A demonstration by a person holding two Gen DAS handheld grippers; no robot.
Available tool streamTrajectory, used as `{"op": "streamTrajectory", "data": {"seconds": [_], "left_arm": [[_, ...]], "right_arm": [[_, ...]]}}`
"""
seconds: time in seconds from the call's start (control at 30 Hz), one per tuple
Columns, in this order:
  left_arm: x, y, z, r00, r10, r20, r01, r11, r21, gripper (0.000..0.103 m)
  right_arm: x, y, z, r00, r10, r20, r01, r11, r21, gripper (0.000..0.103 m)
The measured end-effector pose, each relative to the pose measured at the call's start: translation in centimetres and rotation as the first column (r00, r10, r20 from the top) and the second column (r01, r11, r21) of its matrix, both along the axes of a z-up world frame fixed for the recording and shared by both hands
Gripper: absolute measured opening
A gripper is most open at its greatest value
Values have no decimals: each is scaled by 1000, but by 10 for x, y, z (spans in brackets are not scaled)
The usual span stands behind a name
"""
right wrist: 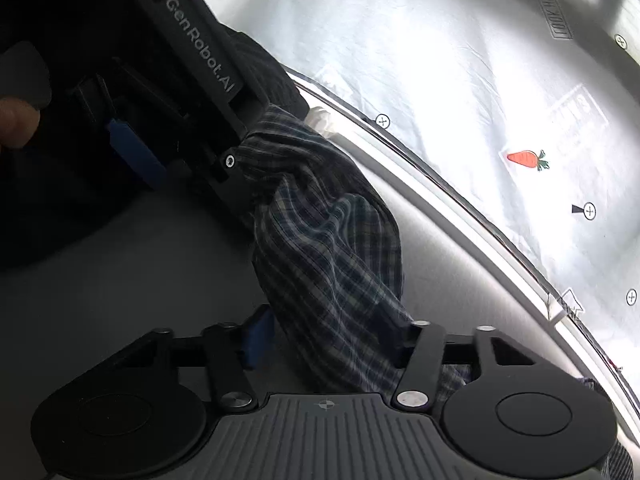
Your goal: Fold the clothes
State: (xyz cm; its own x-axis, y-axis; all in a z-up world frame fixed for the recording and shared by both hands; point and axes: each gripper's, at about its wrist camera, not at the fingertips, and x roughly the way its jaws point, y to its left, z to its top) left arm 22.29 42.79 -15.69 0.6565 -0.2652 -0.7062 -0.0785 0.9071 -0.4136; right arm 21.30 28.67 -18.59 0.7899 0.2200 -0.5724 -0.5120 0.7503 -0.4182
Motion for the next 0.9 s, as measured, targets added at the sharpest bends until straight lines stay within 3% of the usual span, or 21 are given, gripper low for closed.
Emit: {"op": "streamTrajectory", "data": {"seconds": [0.07,0.13,0.17,0.23,0.4,0.5,0.8,0.83,0.9], "left_arm": [[1,-1,0,1000,0,-4,0,1000,-7,74],[3,-2,0,1000,2,-5,-2,1000,-12,76],[4,-2,-1,1000,7,-5,-8,1000,-19,76],[8,-1,-2,1000,27,-7,-27,999,-39,76],[25,-1,-9,996,84,-32,-86,993,-82,77],[26,-3,-9,997,79,-17,-80,993,-83,78],[41,-8,-7,992,-93,90,106,981,-159,69],[45,-10,-7,990,-109,94,122,981,-153,63],[52,-13,-8,987,-129,93,142,979,-148,43]], "right_arm": [[12,-18,12,994,-58,-93,72,986,150,7],[22,-41,24,976,-97,-193,154,938,311,7],[28,-63,30,955,-122,-271,232,877,421,7],[32,-84,33,934,-149,-323,300,820,488,7],[46,-126,31,893,-234,-385,419,745,520,7],[46,-139,30,880,-257,-398,448,726,521,7],[56,-168,19,853,-236,-465,491,664,564,7],[58,-170,18,852,-232,-470,492,662,565,7],[61,-175,16,846,-236,-479,502,656,564,7]]}}
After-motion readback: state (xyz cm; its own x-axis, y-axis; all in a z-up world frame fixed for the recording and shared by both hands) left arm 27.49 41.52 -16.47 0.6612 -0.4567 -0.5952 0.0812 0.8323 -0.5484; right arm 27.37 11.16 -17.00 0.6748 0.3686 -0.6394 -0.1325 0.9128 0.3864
